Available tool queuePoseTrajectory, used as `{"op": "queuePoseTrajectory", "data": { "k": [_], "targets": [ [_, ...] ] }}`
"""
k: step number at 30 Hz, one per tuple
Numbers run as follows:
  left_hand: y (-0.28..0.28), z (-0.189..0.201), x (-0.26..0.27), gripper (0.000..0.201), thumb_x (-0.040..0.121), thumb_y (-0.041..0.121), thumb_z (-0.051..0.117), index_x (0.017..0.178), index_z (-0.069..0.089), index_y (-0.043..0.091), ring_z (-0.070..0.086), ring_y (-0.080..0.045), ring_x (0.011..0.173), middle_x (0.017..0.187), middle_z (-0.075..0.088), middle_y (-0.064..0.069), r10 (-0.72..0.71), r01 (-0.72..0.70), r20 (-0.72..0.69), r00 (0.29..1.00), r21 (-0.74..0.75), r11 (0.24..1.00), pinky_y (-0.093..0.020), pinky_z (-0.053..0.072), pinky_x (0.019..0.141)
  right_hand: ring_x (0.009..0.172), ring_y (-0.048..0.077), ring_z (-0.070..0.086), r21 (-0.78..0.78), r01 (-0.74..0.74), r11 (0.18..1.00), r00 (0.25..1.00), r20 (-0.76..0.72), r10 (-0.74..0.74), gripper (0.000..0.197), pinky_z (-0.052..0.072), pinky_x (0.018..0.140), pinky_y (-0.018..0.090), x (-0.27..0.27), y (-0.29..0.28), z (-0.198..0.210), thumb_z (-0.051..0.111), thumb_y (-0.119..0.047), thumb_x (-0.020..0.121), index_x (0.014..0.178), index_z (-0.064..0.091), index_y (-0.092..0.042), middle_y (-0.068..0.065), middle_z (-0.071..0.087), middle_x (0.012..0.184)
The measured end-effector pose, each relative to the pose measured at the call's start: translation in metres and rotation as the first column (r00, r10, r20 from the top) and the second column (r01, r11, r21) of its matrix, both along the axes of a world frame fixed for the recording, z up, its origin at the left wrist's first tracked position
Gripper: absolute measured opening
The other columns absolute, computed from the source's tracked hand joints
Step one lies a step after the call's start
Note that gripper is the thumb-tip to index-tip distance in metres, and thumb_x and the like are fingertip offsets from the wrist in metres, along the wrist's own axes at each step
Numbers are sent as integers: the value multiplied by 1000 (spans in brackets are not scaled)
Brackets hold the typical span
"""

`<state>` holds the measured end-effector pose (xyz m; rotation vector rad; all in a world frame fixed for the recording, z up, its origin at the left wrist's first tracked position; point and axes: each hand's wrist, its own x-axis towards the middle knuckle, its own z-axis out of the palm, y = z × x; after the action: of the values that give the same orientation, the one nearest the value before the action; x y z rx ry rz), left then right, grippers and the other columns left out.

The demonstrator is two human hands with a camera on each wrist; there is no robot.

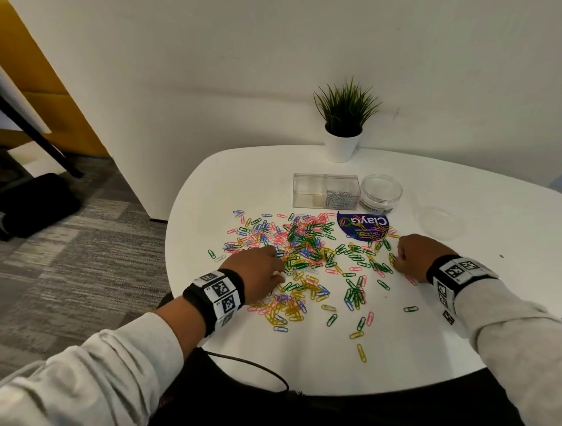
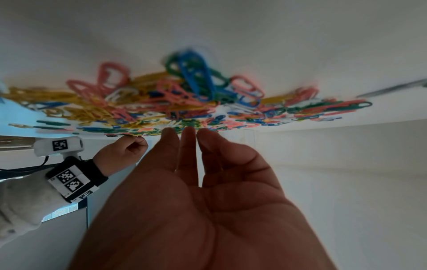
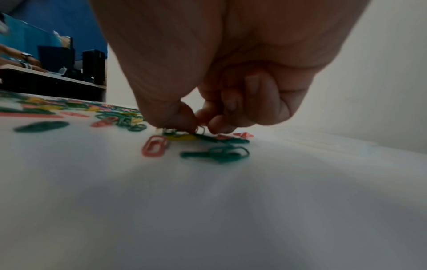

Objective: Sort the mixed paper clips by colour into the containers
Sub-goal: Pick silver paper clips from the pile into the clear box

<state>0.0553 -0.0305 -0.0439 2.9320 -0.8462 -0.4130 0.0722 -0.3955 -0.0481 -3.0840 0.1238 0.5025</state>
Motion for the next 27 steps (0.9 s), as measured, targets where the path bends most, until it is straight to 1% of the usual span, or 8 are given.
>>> {"op": "queuePoseTrajectory", "data": {
  "k": [3,6,10,13,15,19,22,27],
  "targets": [
    [-7,-4,3,31,100,47,43,114,64,29,57,-21,94,109,51,3,-21,21,21,1000,11,1000,-31,46,69,75,17,57,-1,0,1000,999,44,0,18,51,70,34,-5,7,7,58,-37,87,82,51,-22,-1,58,84],
    [-14,-7,5,26,99,41,44,105,65,27,57,-21,89,103,52,3,-42,43,60,997,-2,999,-33,51,68,72,21,60,316,62,947,976,180,-124,9,52,67,35,-9,23,12,61,-25,85,83,52,-24,-1,62,76],
    [-17,-6,5,20,96,33,44,96,62,25,52,-18,76,97,51,4,-48,55,100,994,-72,996,-33,51,64,60,21,62,848,144,510,948,28,-316,20,50,54,34,-10,62,18,50,-1,89,94,60,-17,9,66,75],
    [-16,6,7,8,87,27,52,83,57,22,55,-19,72,86,54,4,53,-40,56,997,-216,976,-33,51,63,52,17,46,928,297,223,933,-233,-275,24,37,47,27,-11,94,19,40,7,86,82,57,-9,9,52,69],
    [-14,12,10,6,83,19,56,78,53,20,55,-19,72,79,57,2,159,-164,-42,986,-310,936,-37,52,65,54,15,45,902,267,338,961,-225,-158,18,36,50,26,-12,112,18,47,0,89,81,58,-12,4,52,69],
    [-11,14,14,25,90,13,51,101,59,33,57,-17,79,92,62,5,142,-185,-136,980,-390,902,-32,48,69,96,13,62,476,-244,845,962,12,271,20,47,86,29,-9,137,12,55,-18,91,96,72,-28,-8,68,107],
    [-13,10,11,44,97,15,44,129,59,41,56,-19,92,105,53,4,-42,30,-67,997,-164,986,-29,43,73,109,18,61,289,-332,898,941,31,338,27,48,91,31,-13,136,7,53,-27,90,106,73,-37,-9,66,123],
    [-20,0,7,29,100,25,45,120,66,28,58,-24,89,102,54,1,-158,159,50,986,-9,987,-35,50,67,105,17,61,236,-381,894,924,49,380,22,52,87,32,-25,121,3,56,-29,89,102,74,-32,-9,65,116]
  ]
}}
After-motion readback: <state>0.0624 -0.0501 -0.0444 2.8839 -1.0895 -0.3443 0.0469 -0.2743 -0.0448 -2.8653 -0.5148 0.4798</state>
